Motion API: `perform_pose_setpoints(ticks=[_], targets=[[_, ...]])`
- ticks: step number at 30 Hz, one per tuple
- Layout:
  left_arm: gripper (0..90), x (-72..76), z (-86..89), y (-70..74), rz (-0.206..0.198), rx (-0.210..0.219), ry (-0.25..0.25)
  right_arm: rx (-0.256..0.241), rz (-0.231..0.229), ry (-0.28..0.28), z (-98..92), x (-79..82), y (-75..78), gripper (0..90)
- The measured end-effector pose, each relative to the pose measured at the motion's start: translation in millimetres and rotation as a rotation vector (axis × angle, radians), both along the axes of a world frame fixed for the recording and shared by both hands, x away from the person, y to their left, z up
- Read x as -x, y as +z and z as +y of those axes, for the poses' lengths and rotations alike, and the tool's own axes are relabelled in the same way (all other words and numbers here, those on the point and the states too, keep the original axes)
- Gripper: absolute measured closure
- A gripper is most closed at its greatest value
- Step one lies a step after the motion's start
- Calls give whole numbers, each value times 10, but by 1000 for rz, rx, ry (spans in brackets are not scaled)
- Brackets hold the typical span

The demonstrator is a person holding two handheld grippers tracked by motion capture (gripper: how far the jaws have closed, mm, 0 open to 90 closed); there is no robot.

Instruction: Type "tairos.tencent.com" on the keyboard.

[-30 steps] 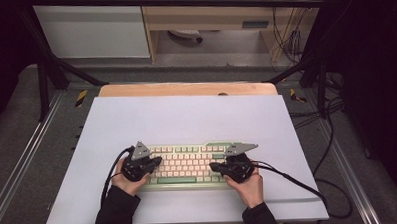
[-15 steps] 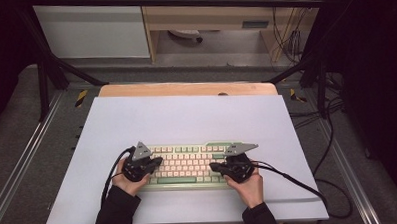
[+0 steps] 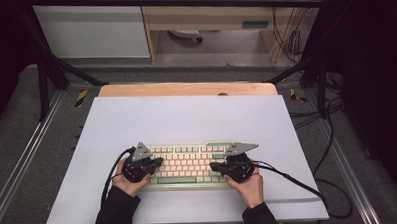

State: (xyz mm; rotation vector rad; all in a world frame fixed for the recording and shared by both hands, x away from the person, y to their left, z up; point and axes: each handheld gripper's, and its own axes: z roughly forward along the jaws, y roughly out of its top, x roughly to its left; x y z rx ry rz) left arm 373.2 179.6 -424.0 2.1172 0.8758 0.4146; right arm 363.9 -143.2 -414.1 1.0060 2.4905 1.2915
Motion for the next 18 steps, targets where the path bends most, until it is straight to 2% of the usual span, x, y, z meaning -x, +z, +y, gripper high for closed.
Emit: perform_pose_setpoints(ticks=[18], targets=[[900, 83, 121, 79, -2, 12, -3, -26, 2, 5, 10, 12, 31, 900]])
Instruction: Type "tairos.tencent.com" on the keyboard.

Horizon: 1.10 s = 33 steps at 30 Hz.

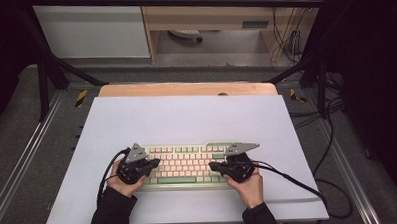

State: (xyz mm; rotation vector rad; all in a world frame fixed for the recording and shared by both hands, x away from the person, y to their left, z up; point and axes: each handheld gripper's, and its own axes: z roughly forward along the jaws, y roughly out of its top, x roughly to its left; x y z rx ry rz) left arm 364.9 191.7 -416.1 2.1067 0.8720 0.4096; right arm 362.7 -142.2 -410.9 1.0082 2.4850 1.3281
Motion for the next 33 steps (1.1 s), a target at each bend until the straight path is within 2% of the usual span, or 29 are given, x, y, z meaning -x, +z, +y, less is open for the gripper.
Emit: perform_pose_setpoints(ticks=[12, 18, 21, 33], targets=[[900, 82, 198, -18, 6, 4, 18, 1, -6, 13, 62, 0, 31, 900], [900, 95, 230, -50, 11, 0, 16, 5, -3, 28, 149, -4, 38, 900], [900, 96, 234, -57, 12, 1, 14, -8, 1, 37, 206, -9, 34, 900], [900, 87, 264, -63, 14, 8, 16, 8, 12, 89, 541, -8, 2, 900]])
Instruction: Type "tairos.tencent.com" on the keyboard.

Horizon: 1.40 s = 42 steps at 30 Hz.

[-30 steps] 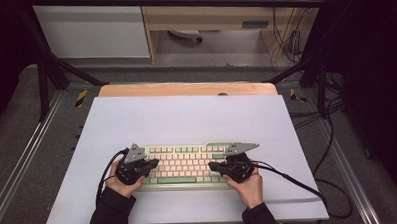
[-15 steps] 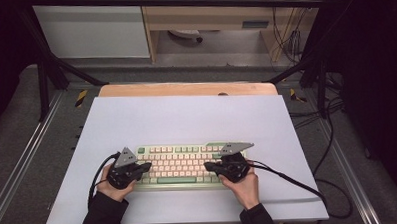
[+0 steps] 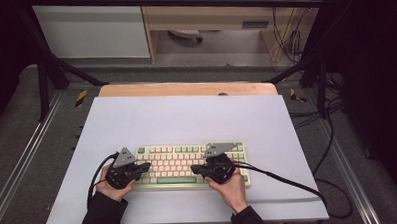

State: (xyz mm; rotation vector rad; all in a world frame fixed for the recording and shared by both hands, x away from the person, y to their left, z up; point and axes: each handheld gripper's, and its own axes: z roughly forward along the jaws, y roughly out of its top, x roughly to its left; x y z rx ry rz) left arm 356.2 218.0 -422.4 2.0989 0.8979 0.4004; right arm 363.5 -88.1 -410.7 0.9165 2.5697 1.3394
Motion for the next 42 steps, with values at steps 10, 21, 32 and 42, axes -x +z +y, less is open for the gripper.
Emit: perform_pose_setpoints(ticks=[10, 21, 32, 42], targets=[[900, -1, 1, -5, 1, 4, -3, -8, 18, 14, 200, -32, -93, 900], [900, -2, 3, -2, 0, 4, -3, -4, 32, 11, 269, -72, -186, 900], [900, -1, 1, 1, -2, 3, -3, 8, 32, 16, 298, -75, -230, 900], [900, 4, 1, 9, -5, 7, -3, 10, 25, 17, 288, -64, -203, 900]])
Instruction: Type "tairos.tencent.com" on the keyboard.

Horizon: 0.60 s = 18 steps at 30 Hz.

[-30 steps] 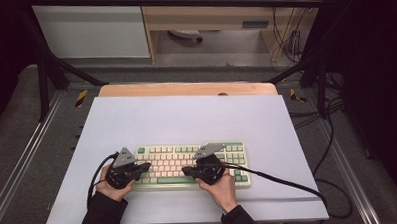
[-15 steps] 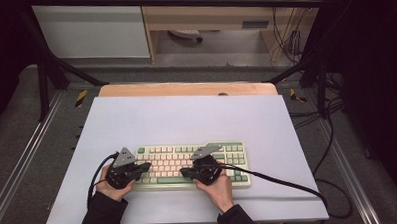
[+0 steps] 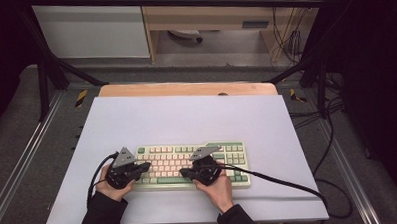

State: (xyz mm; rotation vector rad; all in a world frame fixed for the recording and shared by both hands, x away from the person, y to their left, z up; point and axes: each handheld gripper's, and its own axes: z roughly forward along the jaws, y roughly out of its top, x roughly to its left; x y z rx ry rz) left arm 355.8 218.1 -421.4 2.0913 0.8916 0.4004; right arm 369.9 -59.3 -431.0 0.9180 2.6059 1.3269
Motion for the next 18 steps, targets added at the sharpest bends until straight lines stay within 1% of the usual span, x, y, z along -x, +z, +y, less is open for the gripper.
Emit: perform_pose_setpoints(ticks=[2, 8, 9, 13, 18], targets=[[900, 3, 1, 3, 0, 1, -1, -2, -10, 1, -23, 3, 40, 900], [900, 8, 0, 12, -3, 3, -1, 18, -42, -5, -112, 11, 161, 900], [900, 8, -2, 12, -3, 2, -3, 18, -41, -6, -128, 13, 176, 900], [900, 10, -8, 13, -3, 3, -5, 19, -40, -21, -195, 13, 192, 900], [900, 14, -16, 15, -4, 5, -6, 20, -35, -34, -291, 15, 176, 900]])
